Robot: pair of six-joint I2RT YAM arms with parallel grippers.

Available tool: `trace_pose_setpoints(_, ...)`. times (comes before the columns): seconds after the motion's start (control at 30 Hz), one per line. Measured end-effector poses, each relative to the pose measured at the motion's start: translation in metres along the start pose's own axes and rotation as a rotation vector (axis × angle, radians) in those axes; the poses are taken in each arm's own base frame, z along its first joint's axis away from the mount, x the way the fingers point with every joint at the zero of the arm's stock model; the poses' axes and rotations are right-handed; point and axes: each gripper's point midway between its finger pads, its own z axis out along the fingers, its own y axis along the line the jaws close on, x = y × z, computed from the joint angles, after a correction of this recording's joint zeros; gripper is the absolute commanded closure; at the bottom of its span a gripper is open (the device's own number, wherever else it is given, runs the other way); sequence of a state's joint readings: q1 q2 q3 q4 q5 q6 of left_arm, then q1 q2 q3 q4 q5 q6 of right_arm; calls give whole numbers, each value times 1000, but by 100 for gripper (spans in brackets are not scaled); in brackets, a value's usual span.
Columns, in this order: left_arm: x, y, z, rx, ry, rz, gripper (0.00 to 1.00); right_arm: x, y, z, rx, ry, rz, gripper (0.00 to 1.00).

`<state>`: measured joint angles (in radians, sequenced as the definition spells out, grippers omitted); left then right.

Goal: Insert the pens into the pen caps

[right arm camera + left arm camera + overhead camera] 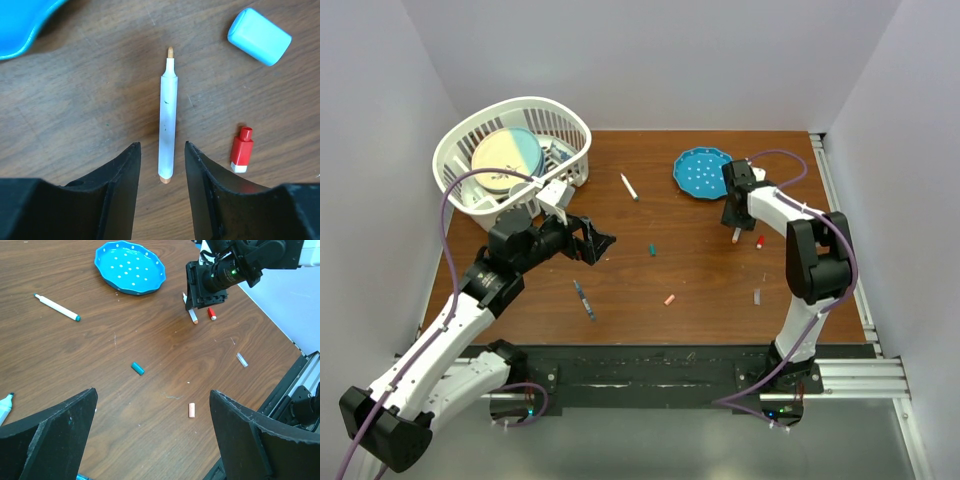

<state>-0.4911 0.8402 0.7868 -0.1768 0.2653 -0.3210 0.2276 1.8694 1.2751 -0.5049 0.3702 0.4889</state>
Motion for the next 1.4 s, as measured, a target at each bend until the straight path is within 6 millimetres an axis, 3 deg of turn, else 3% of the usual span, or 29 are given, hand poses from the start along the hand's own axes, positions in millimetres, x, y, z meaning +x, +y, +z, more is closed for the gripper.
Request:
trace_pose_setpoints(0.33,-1,-1,0,5,-2,1,3,6,2,4,-14,22,-1,65)
trace_pose_setpoints(0.5,-1,-1,0,4,-2,1,3,23,-4,10,-12,61,-7,65)
trace_pose_setpoints(0.63,-1,-1,0,4,-3,1,4,21,-4,11,-20,58,2,67)
trace_pose_setpoints(0.97,2,2,2,-9,7,-1,8,24,2,11,-96,62,-17,84)
trace_pose_setpoints(1.13,16,5,13,-8,67,-45,12,44,3,-4,-183,82,-34,89)
trace_pose_setpoints(1.27,22,-5,22,54,69,-125,16,60,11,-27,-270,84,-54,91)
trace_pose_setpoints(1.4,33,-10,34,97,75,-218,18,69,42,-63,-396,27,-114,92)
